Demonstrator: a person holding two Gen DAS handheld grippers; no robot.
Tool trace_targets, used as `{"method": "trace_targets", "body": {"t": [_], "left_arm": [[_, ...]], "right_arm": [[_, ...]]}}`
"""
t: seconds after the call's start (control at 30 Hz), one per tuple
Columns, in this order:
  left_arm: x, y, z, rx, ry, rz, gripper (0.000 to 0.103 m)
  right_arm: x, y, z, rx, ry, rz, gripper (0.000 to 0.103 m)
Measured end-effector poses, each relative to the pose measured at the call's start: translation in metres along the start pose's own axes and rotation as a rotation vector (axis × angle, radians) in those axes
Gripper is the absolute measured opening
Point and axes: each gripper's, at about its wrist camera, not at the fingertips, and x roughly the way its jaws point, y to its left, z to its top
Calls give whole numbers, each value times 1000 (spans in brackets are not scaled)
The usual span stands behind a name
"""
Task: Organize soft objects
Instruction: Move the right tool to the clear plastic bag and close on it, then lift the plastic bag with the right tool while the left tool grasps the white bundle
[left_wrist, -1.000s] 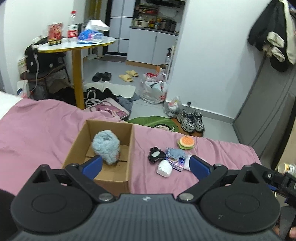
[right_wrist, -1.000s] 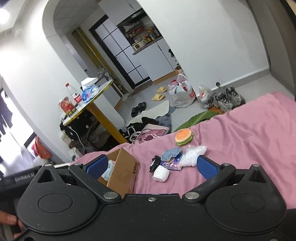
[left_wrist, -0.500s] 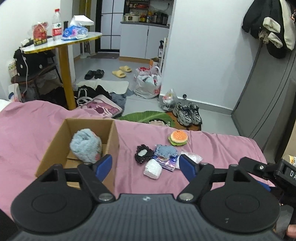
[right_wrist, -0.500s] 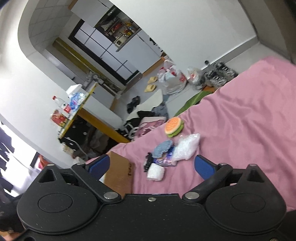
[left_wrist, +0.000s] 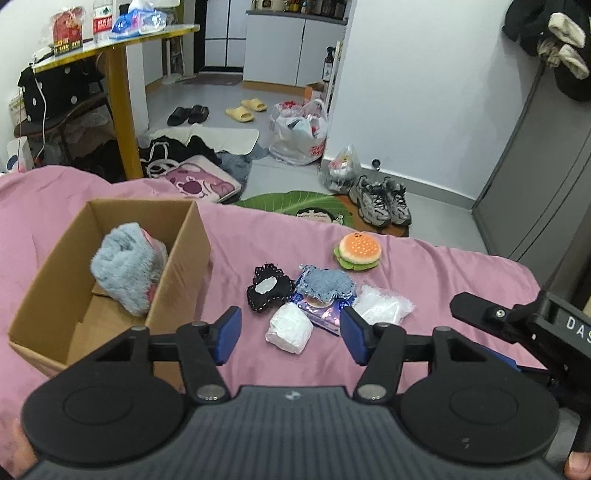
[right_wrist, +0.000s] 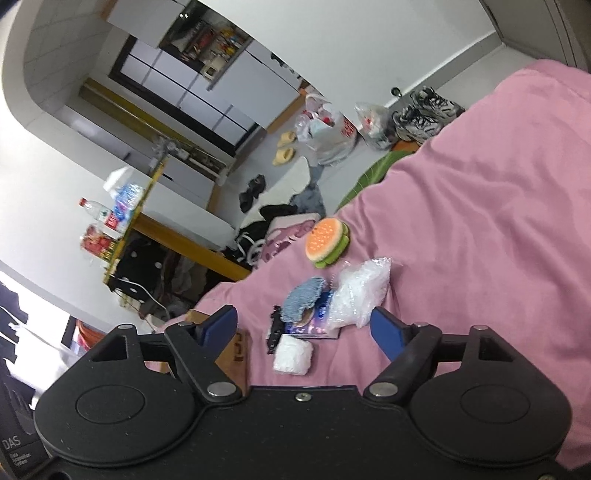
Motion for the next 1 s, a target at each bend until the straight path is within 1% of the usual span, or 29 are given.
{"method": "trace_targets", "body": {"t": [0.03,0.17,0.27,0.3,0.4,0.5,0.57,0.63,0.73,0.87,0.97,1.0], "left_arm": [[5,-1,0,-1,8,5,58],[27,-4,-1,-2,33,21,58],[45,-6,-2,3,57,43,58],[51,-7,-2,7,67,57,58],[70,-8,-2,15,94,66,58],[87,-9,-2,21,124,73,58],[96,-11,-3,28,139,70,57],[104,-12,-4,35,149,70,57],[115,-13,-7,31,169,90,58],[126,-12,-13,31,194,91,57],[127,-13,-15,45,195,109,48],[126,-13,-15,36,192,110,48]], "right_arm": [[5,0,0,-5,6,-11,77],[25,-5,2,-4,39,-43,68],[34,-16,5,40,51,-46,67],[37,-21,6,66,58,-33,67],[46,-31,7,114,90,-8,66],[54,-36,9,124,100,-3,66],[61,-40,12,138,107,6,61],[66,-44,13,156,110,8,61],[76,-46,16,149,109,-7,60],[88,-47,17,133,133,-28,55],[91,-45,16,120,142,-42,54],[91,-45,16,116,140,-46,54]]}}
